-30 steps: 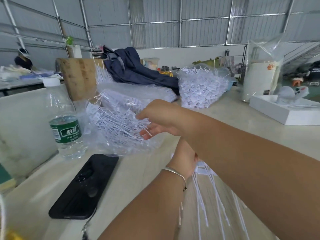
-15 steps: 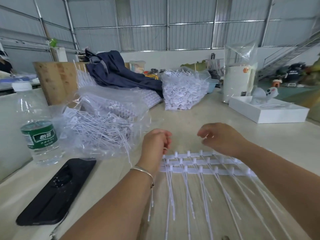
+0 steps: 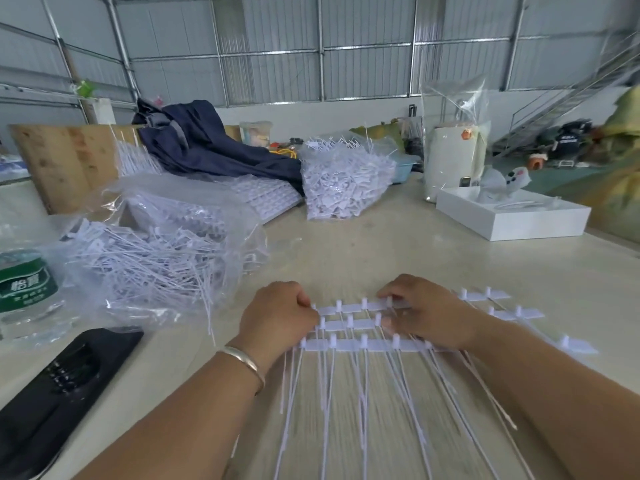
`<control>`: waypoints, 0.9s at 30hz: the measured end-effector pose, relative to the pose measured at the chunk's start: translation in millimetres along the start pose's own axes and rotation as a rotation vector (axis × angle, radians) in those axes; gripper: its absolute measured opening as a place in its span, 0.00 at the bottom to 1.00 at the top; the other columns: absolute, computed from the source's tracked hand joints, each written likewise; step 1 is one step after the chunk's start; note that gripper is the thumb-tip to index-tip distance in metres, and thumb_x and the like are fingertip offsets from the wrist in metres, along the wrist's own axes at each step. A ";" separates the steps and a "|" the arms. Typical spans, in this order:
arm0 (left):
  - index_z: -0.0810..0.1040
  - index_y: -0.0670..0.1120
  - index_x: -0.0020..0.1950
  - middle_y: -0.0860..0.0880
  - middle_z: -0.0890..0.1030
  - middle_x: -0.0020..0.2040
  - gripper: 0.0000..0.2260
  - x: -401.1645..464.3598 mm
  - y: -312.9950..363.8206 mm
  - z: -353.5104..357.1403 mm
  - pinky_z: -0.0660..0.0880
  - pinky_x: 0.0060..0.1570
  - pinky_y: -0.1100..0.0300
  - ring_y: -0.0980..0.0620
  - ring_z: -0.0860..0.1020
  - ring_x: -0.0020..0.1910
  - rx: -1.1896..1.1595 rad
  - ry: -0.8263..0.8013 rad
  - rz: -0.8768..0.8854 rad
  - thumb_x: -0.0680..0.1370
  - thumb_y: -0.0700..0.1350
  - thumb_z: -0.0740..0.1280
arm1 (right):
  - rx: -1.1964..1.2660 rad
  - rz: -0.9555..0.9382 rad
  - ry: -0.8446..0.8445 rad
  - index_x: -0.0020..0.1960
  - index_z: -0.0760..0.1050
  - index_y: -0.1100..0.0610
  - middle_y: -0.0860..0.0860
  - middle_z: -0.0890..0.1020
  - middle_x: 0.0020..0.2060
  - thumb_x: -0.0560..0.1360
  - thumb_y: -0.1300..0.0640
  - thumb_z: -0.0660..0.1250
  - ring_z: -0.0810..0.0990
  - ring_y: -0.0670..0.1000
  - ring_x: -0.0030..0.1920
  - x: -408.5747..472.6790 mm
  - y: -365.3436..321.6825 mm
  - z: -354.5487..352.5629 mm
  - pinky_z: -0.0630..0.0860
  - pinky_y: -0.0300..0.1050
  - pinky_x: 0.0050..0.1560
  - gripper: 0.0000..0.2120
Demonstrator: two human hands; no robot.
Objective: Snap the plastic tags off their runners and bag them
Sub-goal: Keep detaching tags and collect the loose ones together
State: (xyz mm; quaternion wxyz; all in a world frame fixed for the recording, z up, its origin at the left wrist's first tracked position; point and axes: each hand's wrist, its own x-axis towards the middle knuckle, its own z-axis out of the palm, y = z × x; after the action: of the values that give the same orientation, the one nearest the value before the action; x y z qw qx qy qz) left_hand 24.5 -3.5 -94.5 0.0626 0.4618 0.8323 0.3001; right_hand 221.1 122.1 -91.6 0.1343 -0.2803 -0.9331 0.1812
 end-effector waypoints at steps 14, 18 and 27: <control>0.80 0.52 0.54 0.49 0.73 0.54 0.09 -2.8 9.1 0.6 0.71 0.57 0.52 0.47 0.66 0.62 0.325 0.015 -0.007 0.76 0.50 0.65 | -0.242 0.083 0.281 0.64 0.74 0.55 0.52 0.74 0.58 0.78 0.61 0.65 0.70 0.51 0.59 0.5 -0.2 0.6 0.72 0.43 0.54 0.15; 0.80 0.51 0.50 0.49 0.68 0.54 0.08 -0.5 8.3 2.1 0.67 0.54 0.54 0.46 0.63 0.62 0.344 0.037 -0.004 0.75 0.52 0.66 | -0.236 0.053 0.299 0.66 0.74 0.54 0.50 0.74 0.60 0.76 0.56 0.67 0.69 0.50 0.61 -1.2 4.9 2.2 0.69 0.41 0.53 0.18; 0.71 0.51 0.45 0.54 0.70 0.47 0.05 2.7 9.0 2.9 0.61 0.51 0.52 0.52 0.63 0.51 0.101 0.260 0.048 0.75 0.51 0.62 | -0.219 -0.005 0.320 0.69 0.71 0.50 0.47 0.79 0.60 0.78 0.55 0.64 0.76 0.49 0.59 -0.7 4.3 4.9 0.64 0.42 0.63 0.20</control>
State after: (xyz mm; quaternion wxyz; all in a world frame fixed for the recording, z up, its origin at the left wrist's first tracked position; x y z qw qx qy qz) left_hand 30.6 3.5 -91.4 -0.0763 0.4411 0.8362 0.3167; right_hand 221.9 123.7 -97.9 0.2500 -0.3161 -0.9147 0.0311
